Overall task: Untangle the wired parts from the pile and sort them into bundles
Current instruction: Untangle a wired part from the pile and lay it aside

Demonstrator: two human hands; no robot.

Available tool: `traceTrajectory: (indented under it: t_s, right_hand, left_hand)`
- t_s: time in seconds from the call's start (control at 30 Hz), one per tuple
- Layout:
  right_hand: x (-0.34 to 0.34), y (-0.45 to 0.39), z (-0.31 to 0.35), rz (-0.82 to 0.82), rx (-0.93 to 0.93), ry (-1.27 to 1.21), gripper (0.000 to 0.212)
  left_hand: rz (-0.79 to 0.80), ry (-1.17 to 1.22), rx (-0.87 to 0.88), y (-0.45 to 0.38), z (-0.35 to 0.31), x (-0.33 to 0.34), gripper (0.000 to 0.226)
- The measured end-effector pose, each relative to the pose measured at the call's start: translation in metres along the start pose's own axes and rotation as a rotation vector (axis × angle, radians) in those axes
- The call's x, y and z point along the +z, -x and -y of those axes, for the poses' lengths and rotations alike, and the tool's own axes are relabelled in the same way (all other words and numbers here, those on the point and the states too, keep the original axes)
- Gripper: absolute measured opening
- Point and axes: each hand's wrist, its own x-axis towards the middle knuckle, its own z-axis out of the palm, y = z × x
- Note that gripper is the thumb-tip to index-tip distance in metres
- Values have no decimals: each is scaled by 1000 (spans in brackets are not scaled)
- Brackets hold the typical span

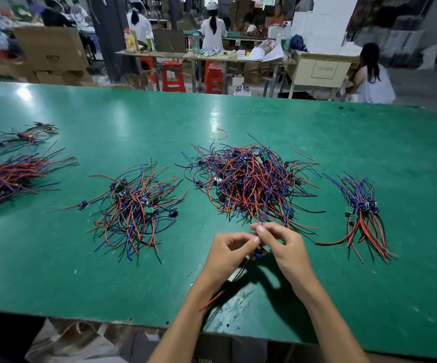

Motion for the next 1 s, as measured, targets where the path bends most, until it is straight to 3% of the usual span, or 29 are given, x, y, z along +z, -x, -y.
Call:
traceTrajectory:
  t_s: [0.13,0.37,0.43,0.6,0.67,0.8,1.0]
  right_hand:
    - [1,5,-1,17,-17,6,21]
    - [10,9,-13,-108,-47,567,26]
    - [14,10,-17,-107,-8,496,27]
    - [19,8,-13,-133,130,-152,28]
    - [19,9,-13,-104,114,-168,24]
    - [16,12,-17,-104,34,37,24]
    - [30,5,-13,-168,165,-77,23]
  left_hand:
    - [-13,-64,10,-1,3,3,16]
    - [-75,-138,6,-2,11,5,9]
    - [-72,-128,1,-2,10,4,9]
    - [17,-101,4,-1,4,3,11]
    - [26,-109,4,-1,3,3,11]
    - [-28,-116,-6,0,4,4,11]
    - [-16,-97,-22,-1,3,3,36]
